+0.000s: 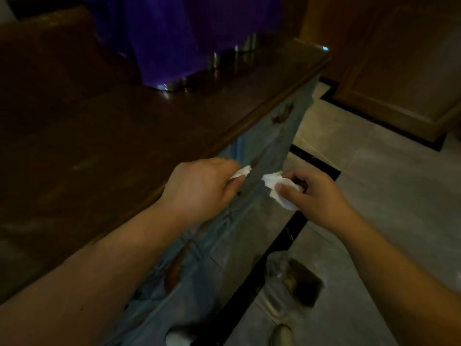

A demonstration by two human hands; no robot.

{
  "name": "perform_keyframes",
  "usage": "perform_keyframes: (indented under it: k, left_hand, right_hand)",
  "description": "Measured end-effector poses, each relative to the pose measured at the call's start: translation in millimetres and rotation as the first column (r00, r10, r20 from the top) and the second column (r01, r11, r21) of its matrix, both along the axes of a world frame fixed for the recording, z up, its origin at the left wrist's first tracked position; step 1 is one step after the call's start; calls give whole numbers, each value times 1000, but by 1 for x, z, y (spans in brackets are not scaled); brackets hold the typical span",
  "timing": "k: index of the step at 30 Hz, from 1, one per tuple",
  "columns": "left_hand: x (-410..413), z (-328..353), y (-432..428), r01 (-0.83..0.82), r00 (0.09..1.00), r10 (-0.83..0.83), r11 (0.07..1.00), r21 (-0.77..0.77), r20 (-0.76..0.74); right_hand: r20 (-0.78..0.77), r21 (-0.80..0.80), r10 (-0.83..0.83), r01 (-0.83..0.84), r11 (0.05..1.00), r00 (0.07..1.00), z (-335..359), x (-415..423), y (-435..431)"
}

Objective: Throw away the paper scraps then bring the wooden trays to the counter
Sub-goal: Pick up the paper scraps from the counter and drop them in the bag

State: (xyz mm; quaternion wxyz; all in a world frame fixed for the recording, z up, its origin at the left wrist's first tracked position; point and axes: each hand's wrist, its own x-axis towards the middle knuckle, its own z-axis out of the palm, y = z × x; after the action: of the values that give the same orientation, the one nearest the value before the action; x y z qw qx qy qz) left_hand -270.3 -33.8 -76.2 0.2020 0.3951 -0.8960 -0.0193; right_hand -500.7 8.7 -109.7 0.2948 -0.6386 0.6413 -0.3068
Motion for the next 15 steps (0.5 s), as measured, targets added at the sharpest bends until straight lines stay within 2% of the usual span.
perform_keyframes:
  k: [3, 7, 15]
  left_hand:
    - [-48, -20, 10, 17, 1000, -18, 999, 50, 24]
    - [-109, -51, 28, 19, 998, -24, 996, 86, 55]
    - [-186, -138, 43, 106, 993, -119, 940, 324, 19]
  right_hand:
    - [57, 44, -62, 59, 997, 996, -21, -50, 22]
    - [52, 111, -113, 107, 988, 992, -49, -108, 49]
    - [128, 295, -295, 248, 923, 947, -133, -184, 104]
